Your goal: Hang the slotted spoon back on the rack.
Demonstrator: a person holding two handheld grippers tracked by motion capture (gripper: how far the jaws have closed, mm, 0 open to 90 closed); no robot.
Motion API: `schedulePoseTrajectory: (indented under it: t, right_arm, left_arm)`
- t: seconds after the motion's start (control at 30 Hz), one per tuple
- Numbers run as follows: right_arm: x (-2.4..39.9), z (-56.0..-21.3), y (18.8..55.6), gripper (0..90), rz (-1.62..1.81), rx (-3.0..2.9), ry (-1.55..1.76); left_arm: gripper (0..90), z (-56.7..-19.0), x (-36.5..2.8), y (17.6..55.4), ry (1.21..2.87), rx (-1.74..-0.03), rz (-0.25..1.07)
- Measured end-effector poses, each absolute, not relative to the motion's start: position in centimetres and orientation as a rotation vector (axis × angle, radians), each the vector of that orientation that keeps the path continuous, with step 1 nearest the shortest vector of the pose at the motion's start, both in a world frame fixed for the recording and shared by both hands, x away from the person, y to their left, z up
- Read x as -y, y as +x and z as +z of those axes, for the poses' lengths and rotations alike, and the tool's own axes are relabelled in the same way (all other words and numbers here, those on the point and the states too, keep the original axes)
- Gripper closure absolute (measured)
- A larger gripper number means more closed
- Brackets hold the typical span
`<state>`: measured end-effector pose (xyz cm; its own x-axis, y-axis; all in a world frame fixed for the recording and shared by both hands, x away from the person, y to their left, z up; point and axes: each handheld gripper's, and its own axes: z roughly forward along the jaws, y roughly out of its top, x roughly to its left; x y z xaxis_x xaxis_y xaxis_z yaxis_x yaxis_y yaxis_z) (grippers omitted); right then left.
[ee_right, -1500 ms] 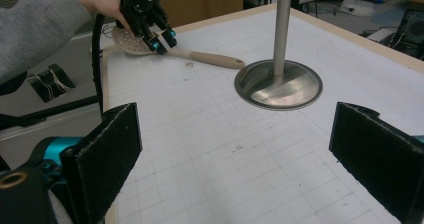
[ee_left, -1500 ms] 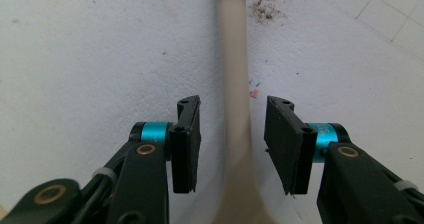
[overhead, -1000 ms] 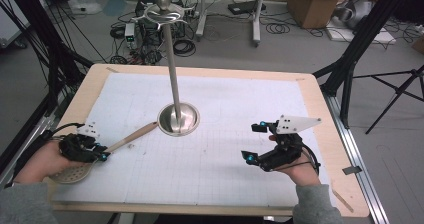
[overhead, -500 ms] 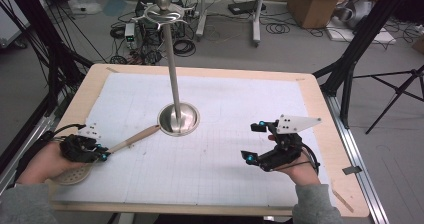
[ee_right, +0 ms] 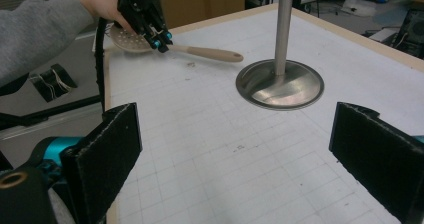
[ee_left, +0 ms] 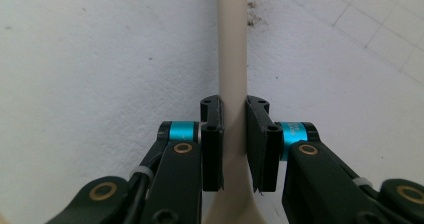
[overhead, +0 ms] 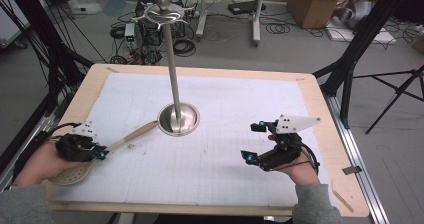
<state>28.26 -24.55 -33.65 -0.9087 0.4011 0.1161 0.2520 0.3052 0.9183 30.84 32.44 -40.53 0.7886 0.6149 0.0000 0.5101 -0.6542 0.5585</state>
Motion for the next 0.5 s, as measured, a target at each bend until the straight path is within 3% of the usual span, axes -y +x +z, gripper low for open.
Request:
schedulePoseTrajectory:
  t: [0.5]
  right_arm:
    - [24.6,-33.7,28.3,5.2,1.661,-2.429,0.612]
  left_arm:
    - [78.0,-38.4,-33.3,30.3,2.256,-0.811,0.266]
